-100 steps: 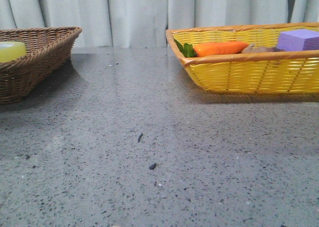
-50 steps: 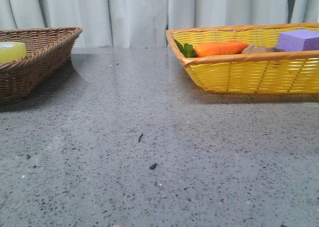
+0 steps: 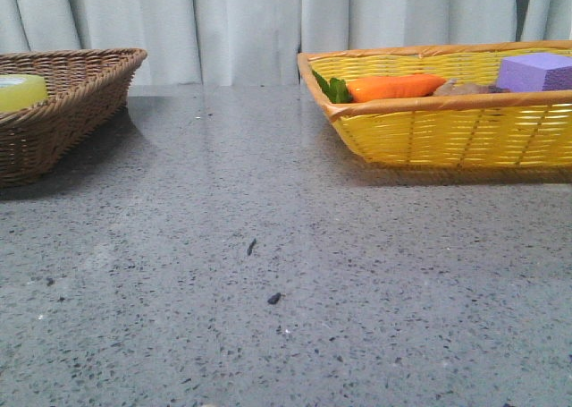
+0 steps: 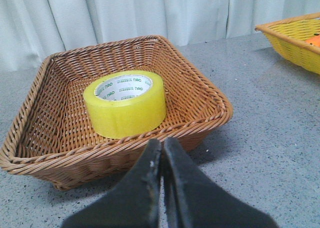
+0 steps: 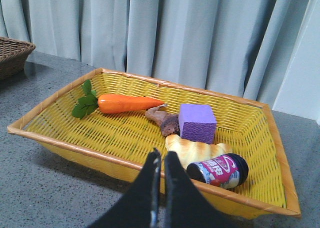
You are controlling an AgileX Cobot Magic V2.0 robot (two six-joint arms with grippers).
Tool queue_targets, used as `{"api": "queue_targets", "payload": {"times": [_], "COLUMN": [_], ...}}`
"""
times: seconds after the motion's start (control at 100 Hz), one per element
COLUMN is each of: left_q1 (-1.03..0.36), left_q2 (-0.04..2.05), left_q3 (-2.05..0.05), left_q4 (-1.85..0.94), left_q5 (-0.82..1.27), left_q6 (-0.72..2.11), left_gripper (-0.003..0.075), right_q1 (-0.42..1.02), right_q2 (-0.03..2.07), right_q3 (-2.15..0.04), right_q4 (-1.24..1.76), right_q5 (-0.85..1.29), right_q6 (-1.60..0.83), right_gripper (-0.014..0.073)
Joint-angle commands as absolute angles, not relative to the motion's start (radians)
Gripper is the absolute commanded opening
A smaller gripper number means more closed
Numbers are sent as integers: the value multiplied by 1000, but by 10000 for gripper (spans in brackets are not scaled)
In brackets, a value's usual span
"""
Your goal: Transfer tape with both arms
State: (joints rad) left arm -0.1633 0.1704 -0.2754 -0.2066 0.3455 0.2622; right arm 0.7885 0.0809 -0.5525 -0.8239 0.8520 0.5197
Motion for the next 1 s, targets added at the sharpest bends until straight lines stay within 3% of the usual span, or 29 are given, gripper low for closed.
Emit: {"api": "queue_targets", "payload": {"times": [0.0, 0.43, 0.78, 0.85, 0.99], "left_q1": [-165, -165, -52, -42, -40], "left_q2": [180, 180, 33, 4, -38], "left_q3": [-304, -280, -24, 16, 13], "left_q4": [-222, -222, -53, -18, 6], "left_q5": [258, 237, -211, -203, 49], "left_q6": [262, 262, 35, -61, -84], "left_gripper": [-20, -20, -21, -21, -21], "right_q1": [785, 785, 785, 785, 785], "right_q2": [94, 94, 94, 94, 94], "right_q3": [-572, -572, -572, -572, -572], "right_q4": [-876, -876, -876, -876, -876], "right_q5": [800, 800, 800, 800, 800], "right_q6": [516, 516, 516, 516, 516], "right_gripper": [-74, -74, -74, -74, -74]}}
